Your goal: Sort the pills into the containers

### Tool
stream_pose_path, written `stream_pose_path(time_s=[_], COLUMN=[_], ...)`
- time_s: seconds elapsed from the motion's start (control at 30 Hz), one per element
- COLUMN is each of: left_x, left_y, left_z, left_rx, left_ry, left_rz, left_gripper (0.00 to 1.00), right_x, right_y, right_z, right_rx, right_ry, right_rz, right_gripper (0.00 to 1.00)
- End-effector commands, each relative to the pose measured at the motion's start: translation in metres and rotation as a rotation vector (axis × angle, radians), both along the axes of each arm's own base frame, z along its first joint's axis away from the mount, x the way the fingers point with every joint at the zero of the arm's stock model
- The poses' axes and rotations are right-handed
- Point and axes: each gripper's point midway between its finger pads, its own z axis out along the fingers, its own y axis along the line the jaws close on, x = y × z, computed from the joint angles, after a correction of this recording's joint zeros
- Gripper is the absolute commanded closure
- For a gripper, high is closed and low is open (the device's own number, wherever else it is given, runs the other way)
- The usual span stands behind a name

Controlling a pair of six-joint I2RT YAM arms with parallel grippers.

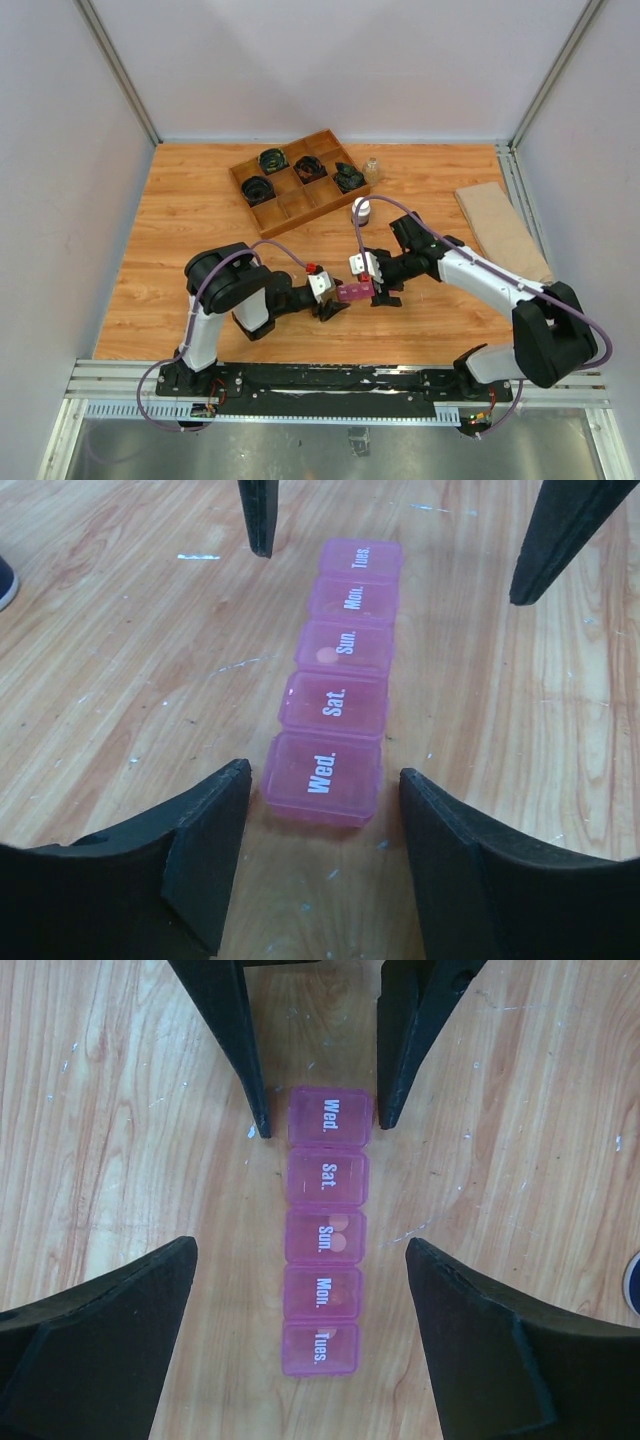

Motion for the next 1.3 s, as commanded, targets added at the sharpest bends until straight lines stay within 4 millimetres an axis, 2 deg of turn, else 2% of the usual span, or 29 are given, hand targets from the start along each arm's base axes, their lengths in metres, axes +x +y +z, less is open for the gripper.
stream_pose_path(time_s=[0.0,0.27,0.43,0.73,1.13,1.27], left_x=[0.0,-0.001,-0.014,-0.034,-0.034,-0.033], left_y=[-0.009,-0.011,-0.016,-0.025,-0.021,-0.02], left_z=[0.042,0.042,0.045,0.052,0.078,0.086], left_rx=[-0.146,-0.153,-0.166,-0.162,-0.223,-0.251], left_ry=[-0.143,-0.134,-0.122,-0.185,-0.172,-0.146], left_rz=[-0.041,-0.054,-0.125,-0.176,-0.137,-0.116], left_gripper=[0.39,0.74,0.84,0.87,0.93,0.94], right_x=[0.002,-0.001,-0.007,-0.018,-0.032,-0.029], right_y=[0.004,0.007,0.007,0.014,0.019,0.023], right_z=[0.002,-0.002,-0.006,-0.005,0.003,0.001], right_rx=[0.015,0.019,0.023,0.028,0.049,0.019], right_ry=[0.034,0.067,0.057,0.016,0.059,0.055], right_rz=[-0.011,-0.009,0.029,0.097,0.129,0.101], right_gripper=[0.14,0.16,0.17,0.18,0.18,0.13])
